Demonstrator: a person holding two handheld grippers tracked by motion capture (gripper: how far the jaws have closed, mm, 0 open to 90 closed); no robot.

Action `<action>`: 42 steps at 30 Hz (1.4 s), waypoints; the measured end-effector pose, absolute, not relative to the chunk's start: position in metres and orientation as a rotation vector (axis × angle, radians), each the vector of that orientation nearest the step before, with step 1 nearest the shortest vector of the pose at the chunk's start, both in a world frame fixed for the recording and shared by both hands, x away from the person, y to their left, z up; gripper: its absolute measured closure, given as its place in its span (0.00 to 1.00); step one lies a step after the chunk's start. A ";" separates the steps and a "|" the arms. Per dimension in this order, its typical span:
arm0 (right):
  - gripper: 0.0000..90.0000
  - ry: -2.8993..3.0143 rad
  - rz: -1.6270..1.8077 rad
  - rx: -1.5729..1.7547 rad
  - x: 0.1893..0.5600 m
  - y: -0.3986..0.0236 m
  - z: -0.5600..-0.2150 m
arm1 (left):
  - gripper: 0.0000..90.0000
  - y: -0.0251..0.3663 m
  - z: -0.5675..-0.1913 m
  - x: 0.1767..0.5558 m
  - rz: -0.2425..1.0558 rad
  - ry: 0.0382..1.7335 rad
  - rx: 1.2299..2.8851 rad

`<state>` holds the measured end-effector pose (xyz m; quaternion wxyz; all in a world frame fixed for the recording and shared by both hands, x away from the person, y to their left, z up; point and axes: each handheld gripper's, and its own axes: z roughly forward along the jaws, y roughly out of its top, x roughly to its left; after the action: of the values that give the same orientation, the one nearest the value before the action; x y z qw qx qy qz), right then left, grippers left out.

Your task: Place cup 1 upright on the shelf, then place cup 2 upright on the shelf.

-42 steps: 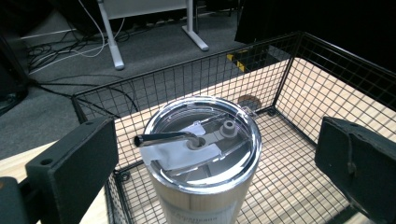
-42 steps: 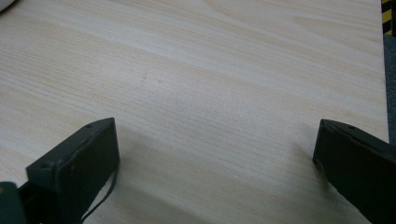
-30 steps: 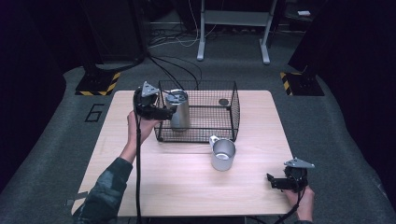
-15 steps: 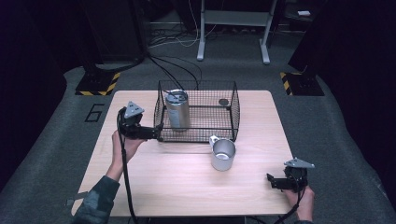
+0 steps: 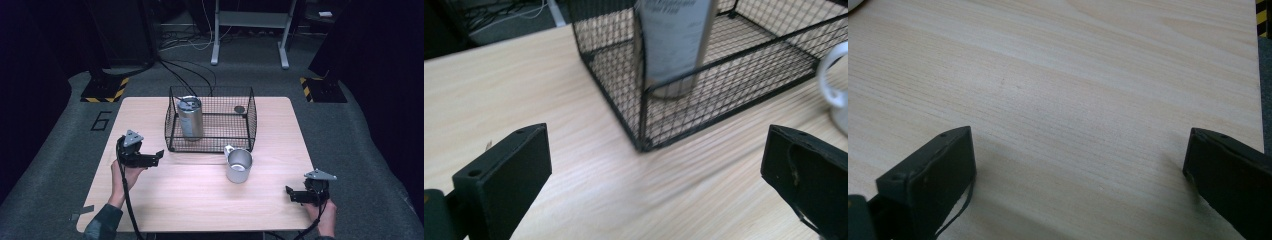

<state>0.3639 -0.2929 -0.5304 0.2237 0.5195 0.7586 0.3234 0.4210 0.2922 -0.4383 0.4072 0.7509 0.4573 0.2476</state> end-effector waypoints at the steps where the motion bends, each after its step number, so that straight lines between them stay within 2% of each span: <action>1: 0.00 2.094 0.891 1.434 0.364 -0.293 -0.530 | 0.00 0.295 -0.443 0.421 0.626 1.166 1.894; 10: 0.00 2.094 0.891 1.434 0.364 -0.293 -0.530 | 0.00 0.321 -0.491 0.430 0.622 1.278 1.963; 18: 0.00 2.094 0.887 1.434 0.364 -0.293 -0.530 | 0.00 0.344 -0.528 0.442 0.545 1.377 2.022; 22: 0.00 2.095 0.886 1.434 0.364 -0.293 -0.530 | 0.00 0.349 -0.531 0.442 0.569 1.372 1.979; 29: 0.00 2.086 0.884 1.447 0.364 -0.292 -0.530 | 0.00 0.351 -0.530 0.444 0.564 1.335 2.037; 30: 0.00 2.089 0.882 1.443 0.364 -0.292 -0.530 | 0.00 0.348 -0.532 0.444 0.579 1.346 1.989; 33: 0.00 2.103 0.887 1.454 0.364 -0.292 -0.529 | 0.00 0.347 -0.531 0.445 0.576 1.344 2.004; 42: 0.00 2.102 1.065 1.488 0.355 -0.274 -0.505 | 0.00 0.346 -0.532 0.446 0.581 1.341 1.996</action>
<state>0.3546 -0.2738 -0.5052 0.1763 0.5257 0.7423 0.3763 0.4456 0.3462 -0.5316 0.3280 0.7623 0.5120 0.2217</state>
